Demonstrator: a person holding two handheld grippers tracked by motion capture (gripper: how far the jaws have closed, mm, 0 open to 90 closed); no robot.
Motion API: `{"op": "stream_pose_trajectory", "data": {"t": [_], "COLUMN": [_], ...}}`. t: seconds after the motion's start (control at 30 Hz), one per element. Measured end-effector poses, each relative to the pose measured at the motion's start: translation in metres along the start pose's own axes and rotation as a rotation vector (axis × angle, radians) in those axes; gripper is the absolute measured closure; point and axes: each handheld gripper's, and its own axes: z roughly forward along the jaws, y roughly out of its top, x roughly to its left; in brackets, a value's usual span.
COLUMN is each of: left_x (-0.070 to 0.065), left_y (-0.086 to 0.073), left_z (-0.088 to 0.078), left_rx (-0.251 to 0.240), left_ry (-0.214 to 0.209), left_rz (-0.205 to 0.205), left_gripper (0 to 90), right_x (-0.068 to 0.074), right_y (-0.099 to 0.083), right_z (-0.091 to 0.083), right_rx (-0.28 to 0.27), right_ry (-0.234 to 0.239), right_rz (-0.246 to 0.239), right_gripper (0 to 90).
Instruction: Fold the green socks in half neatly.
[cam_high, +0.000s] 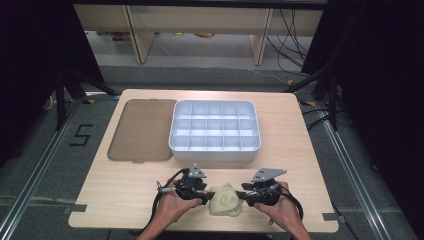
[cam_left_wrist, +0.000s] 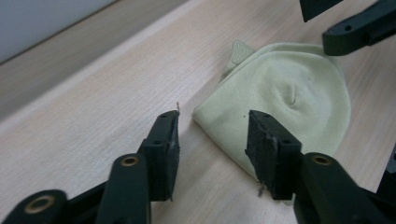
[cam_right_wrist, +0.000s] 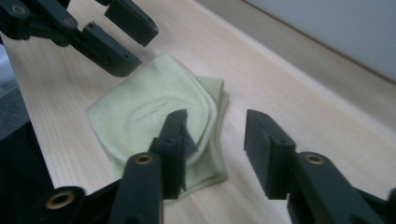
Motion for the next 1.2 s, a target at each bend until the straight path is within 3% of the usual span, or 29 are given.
{"op": "stream_pose_trajectory", "data": {"t": [0.03,0.13,0.23,0.27,0.33,0.53,0.57,0.6,0.63,0.67,0.83,1.03,1.07,1.1,1.17,1.2], "left_x": [0.000,0.000,-0.001,0.001,0.000,0.000,0.000,-0.001,-0.001,0.000,-0.001,-0.004,-0.007,-0.007,-0.007,-0.011], "left_y": [0.001,0.002,0.004,0.005,0.005,0.006,0.006,0.006,0.006,0.006,0.005,0.005,0.005,0.005,0.007,0.006], "left_z": [0.002,0.005,0.008,0.006,0.007,0.008,0.008,0.010,0.010,0.009,0.010,0.011,0.012,0.012,0.007,0.008], "left_rx": [0.007,0.035,0.028,0.078,0.079,0.087,0.090,0.070,0.070,0.098,0.094,0.070,0.028,0.028,0.070,0.030], "left_ry": [-0.005,-0.004,-0.006,-0.011,-0.010,-0.018,-0.017,-0.026,-0.026,-0.023,-0.025,-0.032,-0.024,-0.024,-0.022,-0.017], "left_rz": [0.001,0.007,-0.009,0.029,0.031,0.036,0.037,0.009,0.009,0.034,0.032,0.056,0.028,0.028,0.095,0.056], "left_gripper": [48.2,46.4,45.4,45.5,45.7,49.0,49.1,50.3,51.0,51.5,55.4,72.9,77.9,80.4,82.9,83.3], "right_x": [0.000,-0.002,-0.003,-0.003,-0.004,-0.005,-0.005,-0.006,-0.006,-0.005,-0.003,-0.002,-0.002,-0.002,-0.002,-0.002], "right_y": [-0.002,-0.003,-0.003,-0.004,-0.004,-0.006,-0.008,-0.008,-0.008,-0.009,-0.008,-0.009,-0.009,-0.009,-0.009,-0.009], "right_z": [0.001,0.002,0.005,0.007,0.009,0.014,0.017,0.018,0.018,0.020,0.021,0.022,0.023,0.023,0.022,0.022], "right_rx": [0.009,0.007,-0.001,0.000,0.005,0.032,0.015,0.039,0.039,0.044,0.051,0.037,0.033,0.033,0.035,0.032], "right_ry": [-0.005,-0.013,-0.013,-0.013,-0.004,-0.015,-0.015,-0.008,-0.008,-0.005,-0.017,-0.018,-0.022,-0.022,-0.017,-0.016], "right_rz": [0.038,0.052,0.061,0.066,0.081,0.076,0.089,0.090,0.090,0.083,0.068,0.063,0.050,0.050,0.058,0.054], "right_gripper": [54.7,54.2,53.5,53.6,53.6,53.4,53.4,53.6,53.6,54.4,55.8,56.9,57.5,57.5,57.7,58.8]}}
